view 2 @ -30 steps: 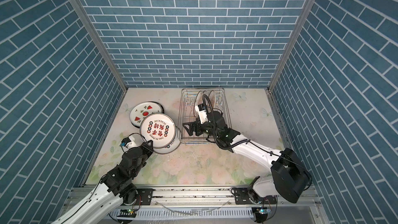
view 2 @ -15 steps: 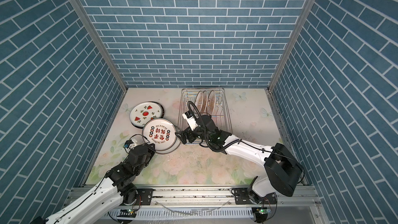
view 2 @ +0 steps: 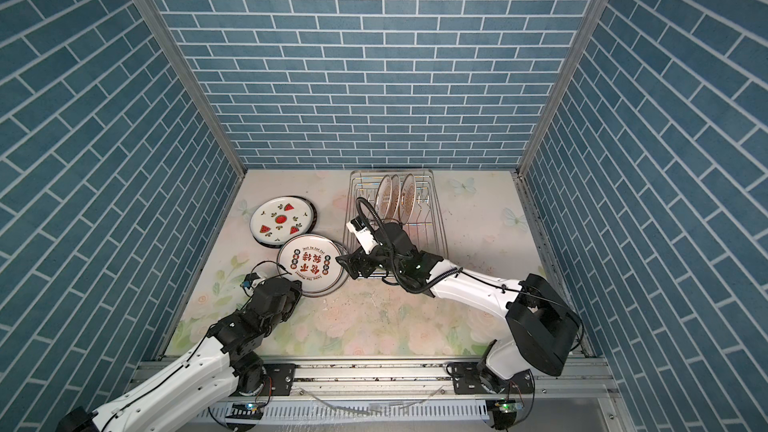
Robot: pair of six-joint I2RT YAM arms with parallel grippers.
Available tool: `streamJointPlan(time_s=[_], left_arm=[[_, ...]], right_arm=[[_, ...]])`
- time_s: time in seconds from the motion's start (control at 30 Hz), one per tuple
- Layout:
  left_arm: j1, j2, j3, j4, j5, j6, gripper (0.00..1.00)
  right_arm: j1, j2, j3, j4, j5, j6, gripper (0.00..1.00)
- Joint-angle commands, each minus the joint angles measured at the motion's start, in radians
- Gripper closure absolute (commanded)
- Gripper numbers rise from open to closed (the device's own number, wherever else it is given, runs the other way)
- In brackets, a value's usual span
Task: Unload the plates from the dish rack
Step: 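Lower the plate flat onto the red-lettered plate on the table with the left gripper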
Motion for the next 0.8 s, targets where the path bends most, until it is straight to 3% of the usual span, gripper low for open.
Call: streamJointPlan(time_s=[0.0,0.37,0.77], left_arm=[[0.005,-0.006,0.008,0.073,0.001,-0.026,1.00],[0.006,0.075,-0.040,0.185,0.031,-0.060,1.00],[0.005,0.127,-0.055,0.227,0.052,-0.085,0.90]], right_arm=[[0.001,0.011,0.042,-0.003,-0.008,-0.041,0.13],[0.008,0.051,0.081,-0.038,-0.044,-0.056,0.15],[0.020,0.055,0.085,-0.052,-0.028,-0.070,0.15]])
